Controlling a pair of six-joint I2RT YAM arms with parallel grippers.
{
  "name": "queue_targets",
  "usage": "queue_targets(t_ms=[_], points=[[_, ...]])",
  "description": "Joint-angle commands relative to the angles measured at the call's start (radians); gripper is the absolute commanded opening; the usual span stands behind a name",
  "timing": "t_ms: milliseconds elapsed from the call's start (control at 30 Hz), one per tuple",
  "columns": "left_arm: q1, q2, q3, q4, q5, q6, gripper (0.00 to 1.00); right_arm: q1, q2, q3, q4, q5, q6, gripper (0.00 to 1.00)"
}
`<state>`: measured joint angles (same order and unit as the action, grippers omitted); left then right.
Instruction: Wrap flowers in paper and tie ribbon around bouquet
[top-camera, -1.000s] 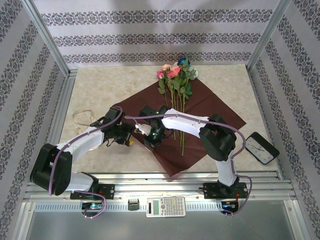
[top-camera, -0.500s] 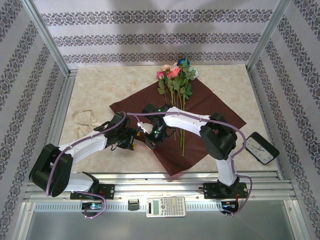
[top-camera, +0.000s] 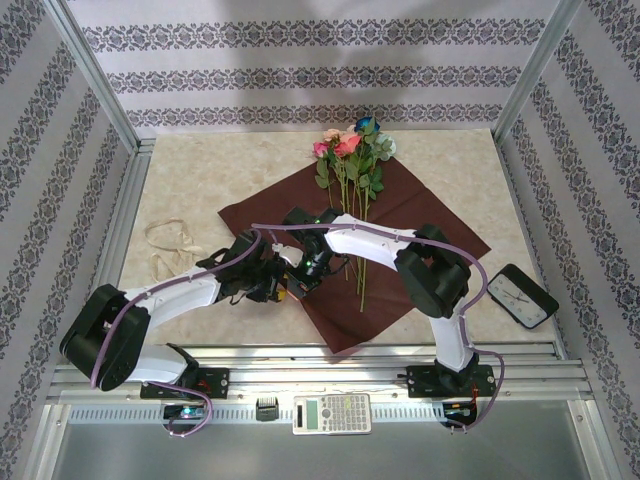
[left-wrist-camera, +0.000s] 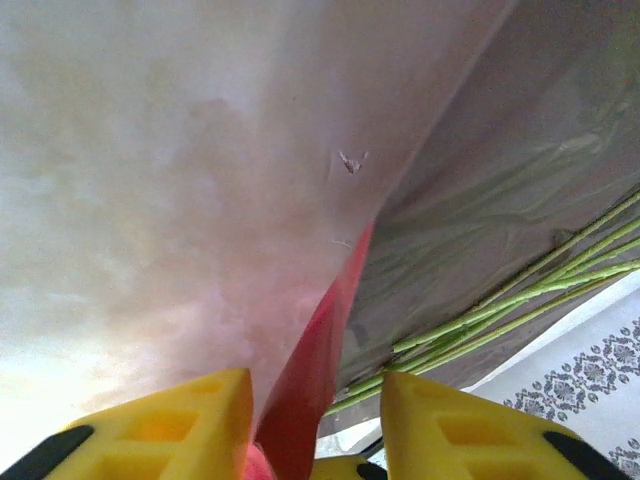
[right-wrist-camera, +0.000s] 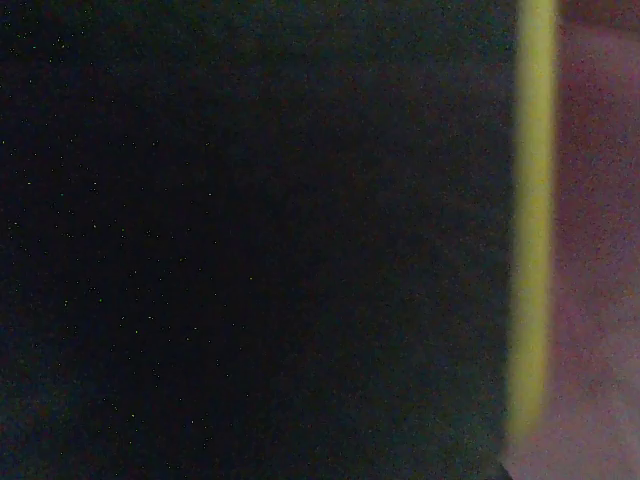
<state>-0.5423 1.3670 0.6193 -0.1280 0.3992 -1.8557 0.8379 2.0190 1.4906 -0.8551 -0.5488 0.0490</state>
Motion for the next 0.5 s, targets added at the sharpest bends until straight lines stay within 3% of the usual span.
queue_targets(t_ms=[0, 100, 133, 233, 333, 467], points=[[-0.012, 0.016, -0.010, 0.038, 0.006, -0.054, 0.31, 0.003, -0.005, -0.002, 0.013, -0.022, -0.002, 0.00], [-0.012, 0.041, -0.021, 0.075, 0.008, -0.058, 0.10, -0.003, -0.020, -0.010, 0.022, -0.005, 0.002, 0.01], [-0.011, 0.051, -0.025, 0.093, 0.010, -0.066, 0.02, -0.005, -0.028, -0.016, 0.024, 0.002, 0.002, 0.07], [-0.010, 0.070, -0.028, 0.113, 0.000, -0.085, 0.00, -0.018, -0.060, -0.040, 0.041, 0.011, 0.008, 0.32], [-0.008, 0.076, -0.028, 0.113, -0.018, -0.113, 0.00, -0.033, -0.123, -0.080, 0.071, 0.025, 0.012, 0.50], [-0.002, 0.078, -0.040, 0.135, -0.037, -0.160, 0.00, -0.051, -0.228, -0.155, 0.108, 0.053, 0.023, 0.62]])
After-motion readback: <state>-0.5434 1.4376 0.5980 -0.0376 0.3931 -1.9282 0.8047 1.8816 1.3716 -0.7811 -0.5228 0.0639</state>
